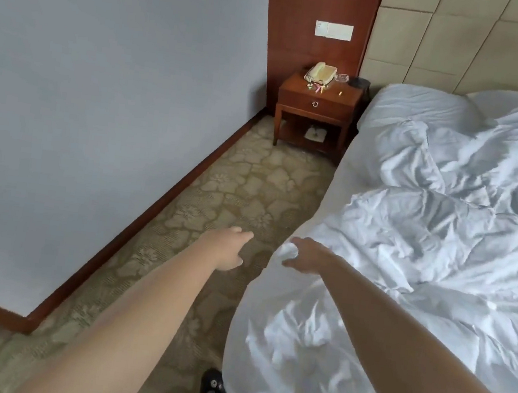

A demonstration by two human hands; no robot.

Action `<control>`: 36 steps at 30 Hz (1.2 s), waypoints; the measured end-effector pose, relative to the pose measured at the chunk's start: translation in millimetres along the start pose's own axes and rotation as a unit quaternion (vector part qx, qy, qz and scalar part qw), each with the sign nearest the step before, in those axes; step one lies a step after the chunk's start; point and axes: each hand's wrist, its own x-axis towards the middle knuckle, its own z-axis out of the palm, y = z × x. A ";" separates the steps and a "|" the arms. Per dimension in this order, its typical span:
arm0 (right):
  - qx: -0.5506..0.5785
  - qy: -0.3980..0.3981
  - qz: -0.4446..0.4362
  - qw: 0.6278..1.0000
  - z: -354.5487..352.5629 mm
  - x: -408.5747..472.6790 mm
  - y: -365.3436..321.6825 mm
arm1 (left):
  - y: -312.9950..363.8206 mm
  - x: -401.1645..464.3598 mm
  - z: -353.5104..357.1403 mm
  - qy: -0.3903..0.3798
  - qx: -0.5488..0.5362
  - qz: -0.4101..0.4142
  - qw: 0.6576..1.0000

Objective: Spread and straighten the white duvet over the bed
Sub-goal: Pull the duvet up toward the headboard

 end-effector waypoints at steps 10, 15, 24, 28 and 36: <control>0.112 0.012 0.105 0.988 -78.5 166.0 -54.3 | -104.8 183.1 -100.9 -0.053 0.026 0.094 0.994; 0.114 0.044 0.167 0.978 -124.9 225.0 -48.5 | -118.7 278.7 -145.8 -0.057 0.066 0.173 0.981; 0.159 0.092 0.286 0.941 -208.2 285.1 -15.4 | -114.8 431.1 -246.3 -0.043 0.120 0.291 0.948; 0.159 0.120 0.337 0.920 -245.6 312.9 37.9 | -76.1 499.6 -284.9 -0.042 0.131 0.331 0.934; 0.213 0.149 0.374 0.890 -301.9 411.7 208.4 | 58.9 665.5 -322.0 -0.071 0.151 0.335 0.927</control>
